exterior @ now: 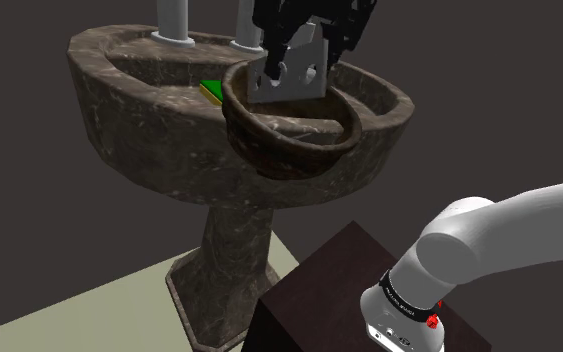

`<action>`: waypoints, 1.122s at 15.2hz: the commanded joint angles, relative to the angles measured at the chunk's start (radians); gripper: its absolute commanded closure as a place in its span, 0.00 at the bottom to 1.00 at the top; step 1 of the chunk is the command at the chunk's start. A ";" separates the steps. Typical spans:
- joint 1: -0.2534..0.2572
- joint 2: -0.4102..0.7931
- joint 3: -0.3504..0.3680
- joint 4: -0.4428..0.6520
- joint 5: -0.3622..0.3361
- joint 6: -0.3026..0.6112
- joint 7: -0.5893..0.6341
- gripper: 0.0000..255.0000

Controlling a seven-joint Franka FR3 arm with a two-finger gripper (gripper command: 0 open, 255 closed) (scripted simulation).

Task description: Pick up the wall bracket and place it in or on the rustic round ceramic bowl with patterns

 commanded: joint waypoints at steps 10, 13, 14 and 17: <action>-0.024 0.082 0.010 0.200 -0.031 -0.121 0.034 0.00; -0.024 0.082 0.010 0.200 -0.031 -0.121 0.034 0.00; -0.024 0.082 0.010 0.200 -0.031 -0.121 0.034 0.00; -0.024 0.082 0.010 0.200 -0.031 -0.121 0.034 0.00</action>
